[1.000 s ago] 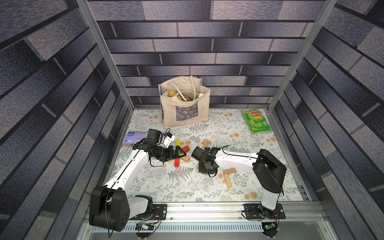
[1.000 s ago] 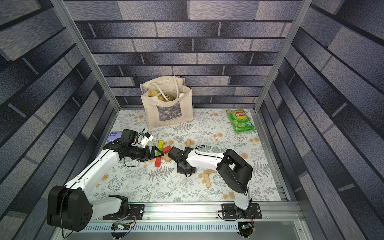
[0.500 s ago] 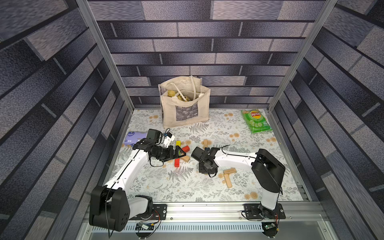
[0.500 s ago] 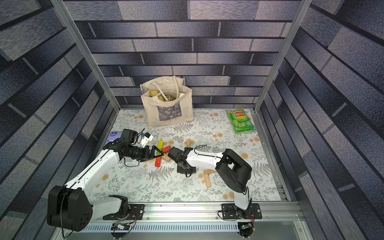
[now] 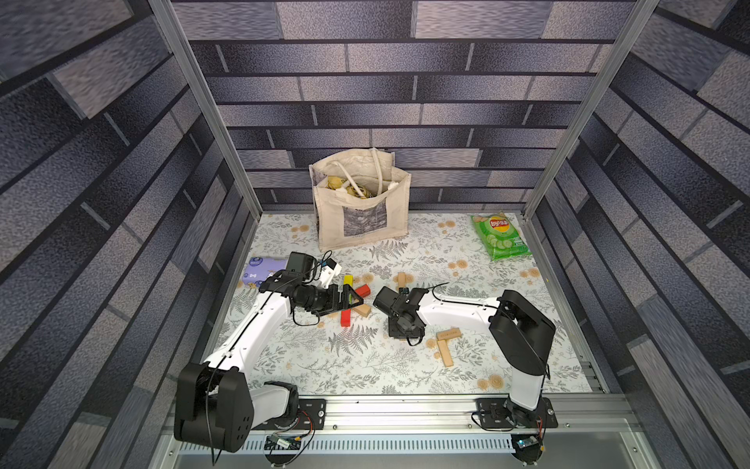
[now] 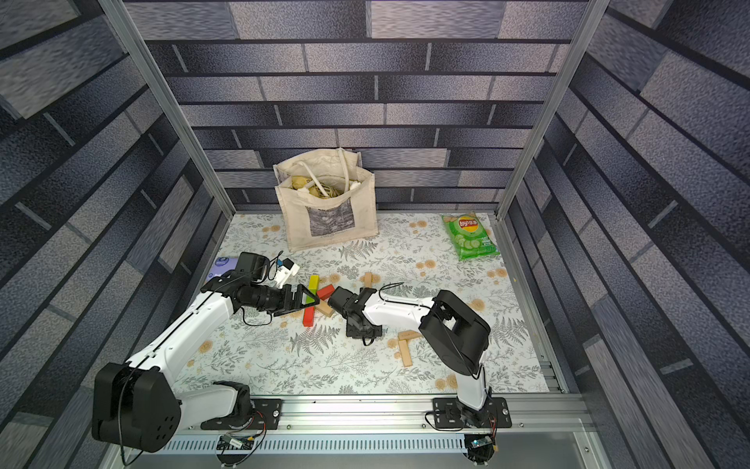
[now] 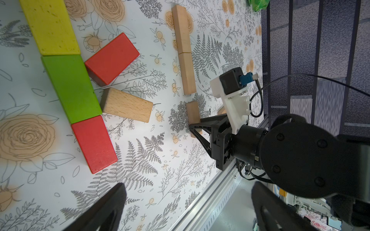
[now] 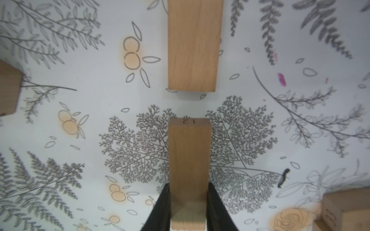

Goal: Assemble the letter k with building blocks
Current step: Assemble the building block at the center of the board.

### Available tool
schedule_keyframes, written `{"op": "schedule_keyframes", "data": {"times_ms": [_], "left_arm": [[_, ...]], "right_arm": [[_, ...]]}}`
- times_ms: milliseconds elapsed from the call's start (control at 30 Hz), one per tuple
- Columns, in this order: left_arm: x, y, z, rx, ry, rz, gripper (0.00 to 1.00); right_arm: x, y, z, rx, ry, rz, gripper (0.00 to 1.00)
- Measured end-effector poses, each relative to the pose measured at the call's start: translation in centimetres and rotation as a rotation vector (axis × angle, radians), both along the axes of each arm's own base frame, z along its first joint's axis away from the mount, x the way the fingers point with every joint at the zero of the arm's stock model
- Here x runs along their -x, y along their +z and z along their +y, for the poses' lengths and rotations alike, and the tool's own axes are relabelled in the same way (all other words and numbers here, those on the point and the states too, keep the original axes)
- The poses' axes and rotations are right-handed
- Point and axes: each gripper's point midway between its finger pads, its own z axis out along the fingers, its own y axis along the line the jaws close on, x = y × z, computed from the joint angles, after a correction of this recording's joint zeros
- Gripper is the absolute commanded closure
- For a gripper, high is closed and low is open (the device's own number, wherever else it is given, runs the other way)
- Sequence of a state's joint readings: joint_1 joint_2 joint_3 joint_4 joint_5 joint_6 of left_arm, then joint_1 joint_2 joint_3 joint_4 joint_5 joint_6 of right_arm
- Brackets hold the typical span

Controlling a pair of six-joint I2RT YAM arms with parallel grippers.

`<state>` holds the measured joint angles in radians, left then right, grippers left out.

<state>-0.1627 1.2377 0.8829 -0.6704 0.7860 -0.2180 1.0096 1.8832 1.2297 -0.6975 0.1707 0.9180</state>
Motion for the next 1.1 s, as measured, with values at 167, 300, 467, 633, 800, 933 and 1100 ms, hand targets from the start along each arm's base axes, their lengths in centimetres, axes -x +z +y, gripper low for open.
{"op": "schedule_keyframes", "data": {"times_ms": [167,300,467,633,800,933,1100], "left_arm": [[-0.01,0.0,0.0,0.0,0.0,0.0,0.0],[0.02,0.02,-0.03,0.002,-0.001,0.0,0.0],[0.03,0.03,-0.04,0.002,-0.002,0.0,0.0],[0.03,0.03,-0.04,0.002,-0.002,0.0,0.0],[0.03,0.03,-0.04,0.002,-0.002,0.0,0.0],[0.02,0.03,-0.03,0.002,-0.001,0.0,0.0],[0.03,0.03,-0.04,0.002,-0.002,0.0,0.0]], "right_arm": [[-0.25,0.03,0.03,-0.004,-0.004,-0.007,0.8],[-0.31,0.01,0.04,-0.004,-0.002,-0.008,0.8],[-0.48,0.0,0.05,-0.006,-0.002,-0.011,0.8],[-0.64,-0.01,0.04,-0.008,-0.001,-0.013,0.8],[-0.79,-0.01,0.03,-0.01,-0.002,-0.015,0.8],[-0.9,-0.02,0.03,-0.011,-0.004,-0.016,0.8],[-1.02,-0.03,0.04,-0.013,-0.007,-0.016,0.8]]}}
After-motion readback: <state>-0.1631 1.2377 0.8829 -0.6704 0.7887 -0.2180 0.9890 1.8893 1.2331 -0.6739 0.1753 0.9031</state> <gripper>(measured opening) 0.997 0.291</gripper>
